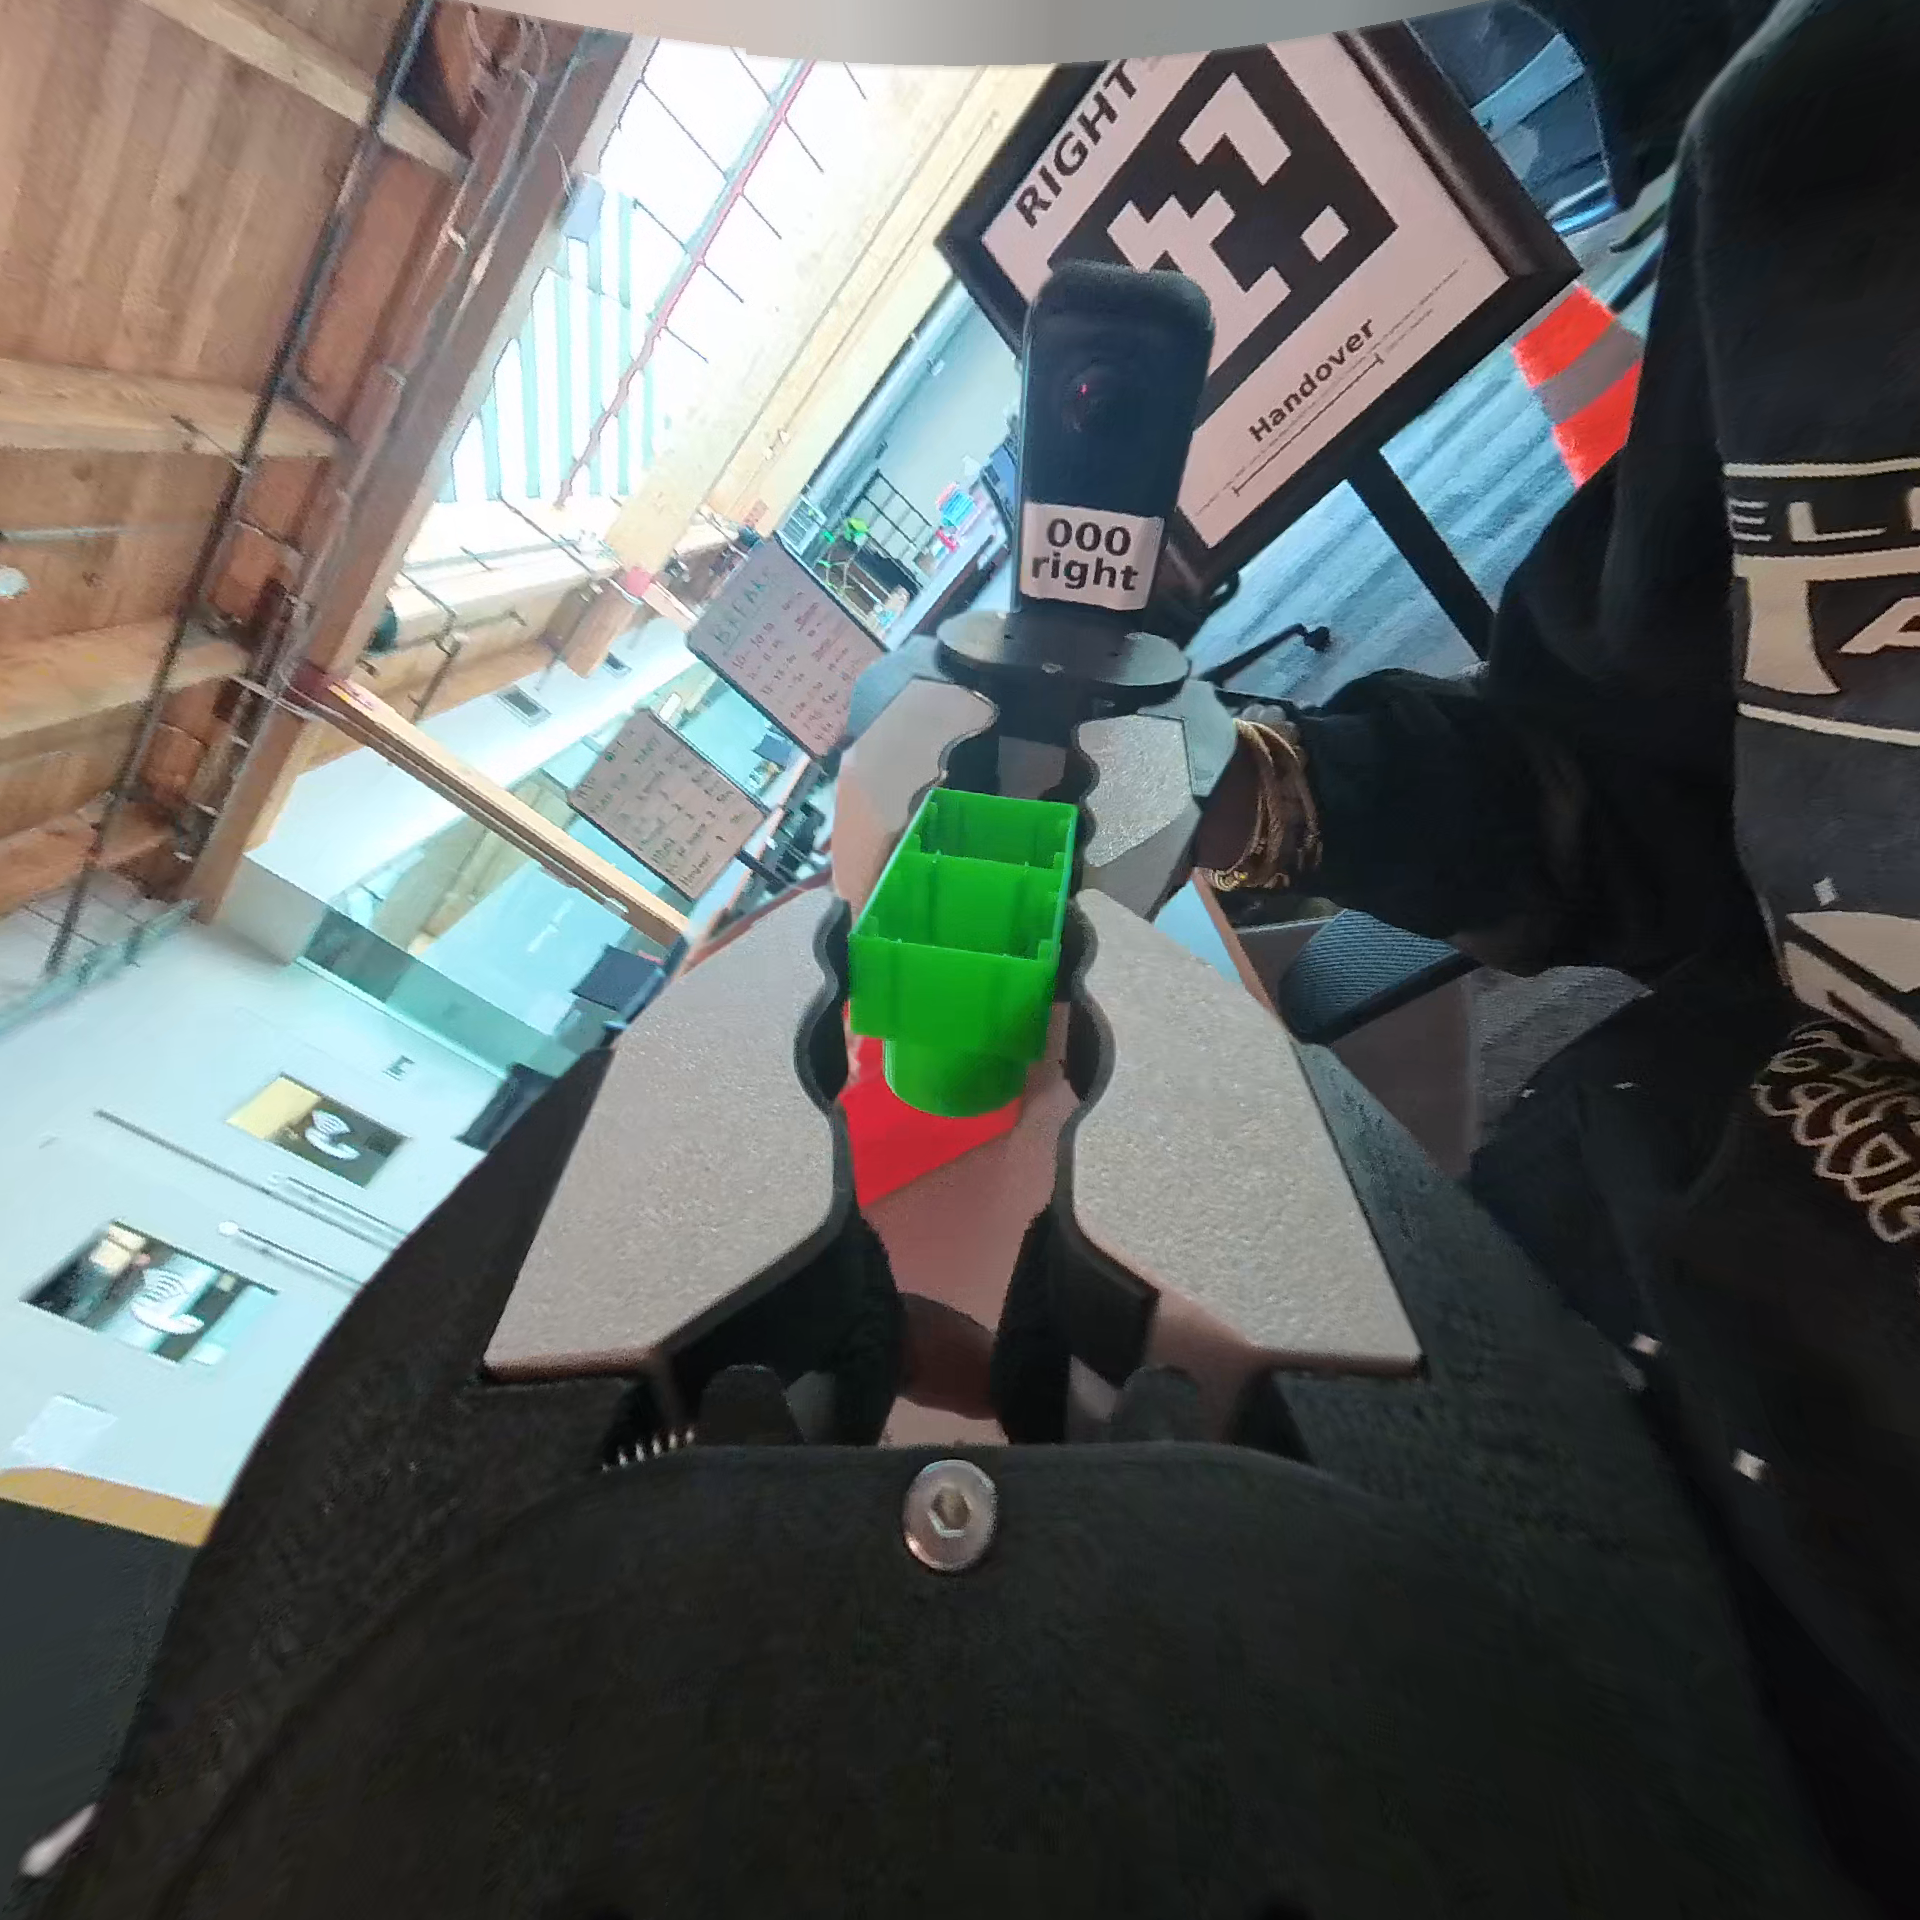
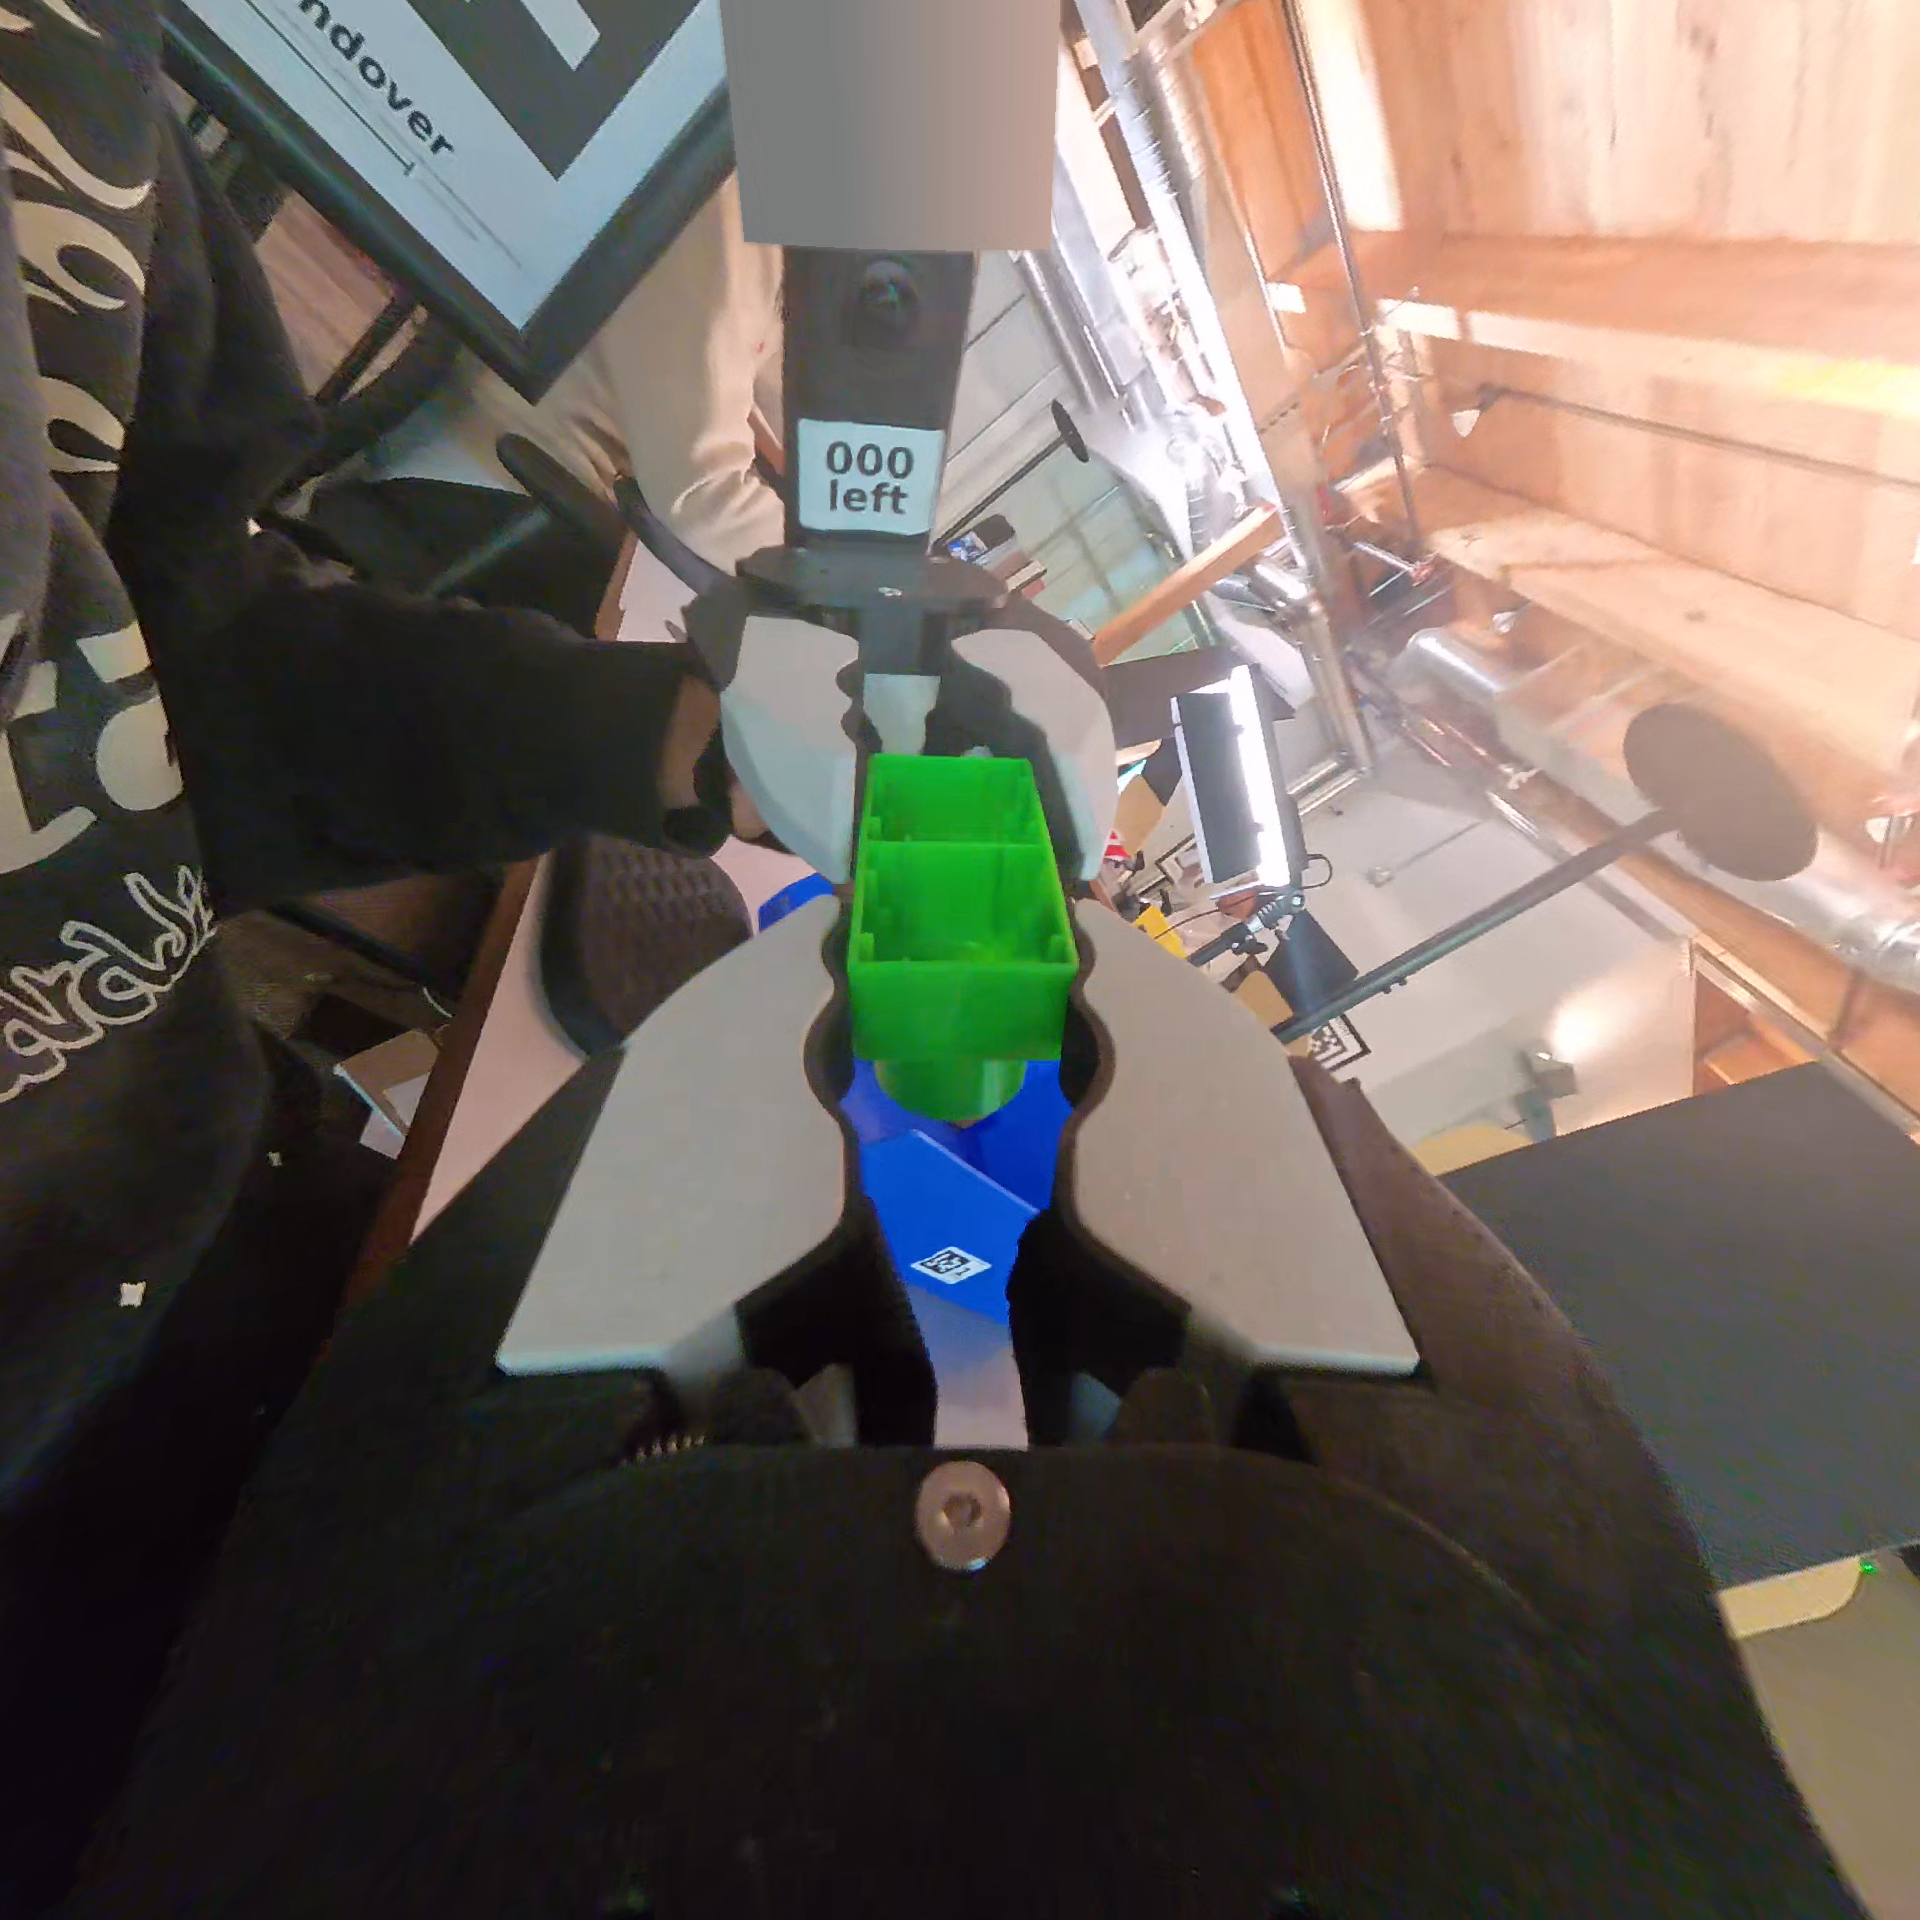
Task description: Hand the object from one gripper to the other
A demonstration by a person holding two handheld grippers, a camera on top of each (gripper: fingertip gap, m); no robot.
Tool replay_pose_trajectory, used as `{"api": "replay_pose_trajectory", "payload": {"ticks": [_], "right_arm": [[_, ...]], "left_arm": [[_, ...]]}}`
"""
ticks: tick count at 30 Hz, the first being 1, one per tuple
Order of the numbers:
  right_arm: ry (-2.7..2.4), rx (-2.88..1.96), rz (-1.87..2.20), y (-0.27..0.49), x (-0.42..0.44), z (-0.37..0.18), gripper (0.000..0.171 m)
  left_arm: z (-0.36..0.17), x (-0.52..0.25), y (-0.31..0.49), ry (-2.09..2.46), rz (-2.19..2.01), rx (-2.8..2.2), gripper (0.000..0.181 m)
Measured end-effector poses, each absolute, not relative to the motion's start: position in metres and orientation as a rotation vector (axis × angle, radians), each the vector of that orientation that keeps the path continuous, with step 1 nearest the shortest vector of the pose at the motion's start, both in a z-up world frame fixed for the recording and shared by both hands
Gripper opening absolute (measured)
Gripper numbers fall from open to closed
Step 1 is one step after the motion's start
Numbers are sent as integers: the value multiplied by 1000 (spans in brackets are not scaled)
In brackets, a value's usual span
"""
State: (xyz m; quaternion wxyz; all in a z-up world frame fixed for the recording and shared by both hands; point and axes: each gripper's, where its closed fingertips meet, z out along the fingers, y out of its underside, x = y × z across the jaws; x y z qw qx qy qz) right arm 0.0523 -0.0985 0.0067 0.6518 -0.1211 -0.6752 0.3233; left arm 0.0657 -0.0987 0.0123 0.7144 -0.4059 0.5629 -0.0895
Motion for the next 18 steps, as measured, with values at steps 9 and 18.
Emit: {"api": "replay_pose_trajectory", "payload": {"ticks": [9,18], "right_arm": [[-1338,20,189,-86,54,16,81],[-1375,59,2,-86,46,6,48]], "left_arm": [[22,56,-96,1030,-752,-1224,37],[12,58,-89,1017,-847,-1305,36]]}}
